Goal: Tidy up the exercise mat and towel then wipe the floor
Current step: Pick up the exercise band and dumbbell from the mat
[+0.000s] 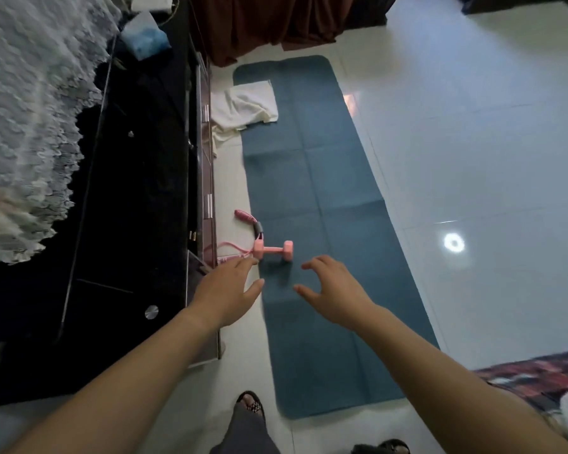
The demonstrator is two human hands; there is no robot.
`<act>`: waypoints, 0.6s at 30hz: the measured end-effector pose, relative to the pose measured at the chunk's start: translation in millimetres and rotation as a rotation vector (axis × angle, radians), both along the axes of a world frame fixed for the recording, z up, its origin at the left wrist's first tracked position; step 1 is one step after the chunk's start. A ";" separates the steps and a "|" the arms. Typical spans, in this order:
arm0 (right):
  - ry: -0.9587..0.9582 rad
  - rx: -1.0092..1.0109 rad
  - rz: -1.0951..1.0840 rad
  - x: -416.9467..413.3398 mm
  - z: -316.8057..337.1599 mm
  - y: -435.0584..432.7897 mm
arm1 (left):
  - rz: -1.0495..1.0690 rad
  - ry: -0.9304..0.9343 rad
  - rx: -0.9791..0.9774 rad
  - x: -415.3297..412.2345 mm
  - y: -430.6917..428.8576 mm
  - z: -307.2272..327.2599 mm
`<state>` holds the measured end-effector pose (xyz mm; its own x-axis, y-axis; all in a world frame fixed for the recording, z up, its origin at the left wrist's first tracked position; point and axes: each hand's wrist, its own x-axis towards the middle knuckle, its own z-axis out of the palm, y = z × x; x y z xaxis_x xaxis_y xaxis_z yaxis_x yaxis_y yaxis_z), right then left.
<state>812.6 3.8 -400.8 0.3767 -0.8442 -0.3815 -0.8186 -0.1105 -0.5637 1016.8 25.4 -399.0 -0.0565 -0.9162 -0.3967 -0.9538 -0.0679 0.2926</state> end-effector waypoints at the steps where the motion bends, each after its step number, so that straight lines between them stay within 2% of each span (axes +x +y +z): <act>1: -0.003 -0.003 -0.002 3.0 -30.5 -7.5 | 0.011 0.010 -0.010 1.4 -7.7 -29.7; 11: -0.062 -0.112 -0.023 32.6 -339.3 -82.9 | 0.134 0.050 -0.183 28.7 -79.6 -326.4; 18: -0.092 -0.251 -0.084 43.7 -476.3 -127.4 | 0.181 0.066 -0.285 44.4 -126.1 -466.6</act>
